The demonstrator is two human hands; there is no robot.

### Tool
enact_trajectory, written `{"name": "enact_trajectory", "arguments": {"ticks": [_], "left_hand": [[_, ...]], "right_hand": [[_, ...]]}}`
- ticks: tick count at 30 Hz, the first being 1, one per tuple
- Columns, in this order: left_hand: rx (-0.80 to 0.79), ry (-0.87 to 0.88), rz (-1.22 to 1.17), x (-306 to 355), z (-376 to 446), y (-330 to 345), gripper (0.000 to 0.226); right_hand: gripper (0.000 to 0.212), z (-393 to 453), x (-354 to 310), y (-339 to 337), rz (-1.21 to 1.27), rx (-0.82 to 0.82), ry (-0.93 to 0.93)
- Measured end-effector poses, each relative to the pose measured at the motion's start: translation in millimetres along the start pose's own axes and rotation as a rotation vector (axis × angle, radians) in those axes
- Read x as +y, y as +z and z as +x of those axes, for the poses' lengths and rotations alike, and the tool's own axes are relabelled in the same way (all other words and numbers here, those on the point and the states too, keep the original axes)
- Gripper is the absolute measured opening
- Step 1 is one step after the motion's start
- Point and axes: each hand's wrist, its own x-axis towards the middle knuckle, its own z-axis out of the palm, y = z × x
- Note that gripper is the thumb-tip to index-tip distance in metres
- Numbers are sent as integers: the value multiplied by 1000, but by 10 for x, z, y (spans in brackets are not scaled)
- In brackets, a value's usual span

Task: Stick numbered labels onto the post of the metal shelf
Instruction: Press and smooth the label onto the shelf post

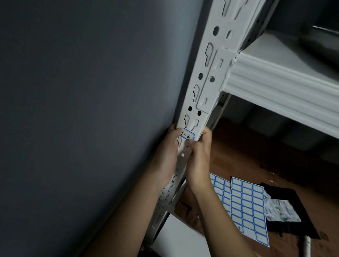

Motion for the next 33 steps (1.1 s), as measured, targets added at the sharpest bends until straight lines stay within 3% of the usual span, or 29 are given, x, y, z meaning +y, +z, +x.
{"name": "enact_trajectory", "arguments": {"ticks": [14,23,29,33], "left_hand": [[-35,-40,20,34,8,16,40],[48,-70,-96,39,-30,11,40],[-26,-59,-53,12,-25,6,36],[-10,-61,-77,14,-33,3,36]], "right_hand": [[32,11,-12,11,114,-30,4],[30,2,-42,23,-20,8,24],[38,-20,-29,32,-37,-10,36],[31,-14,-58,16,-30,-19,34]]}}
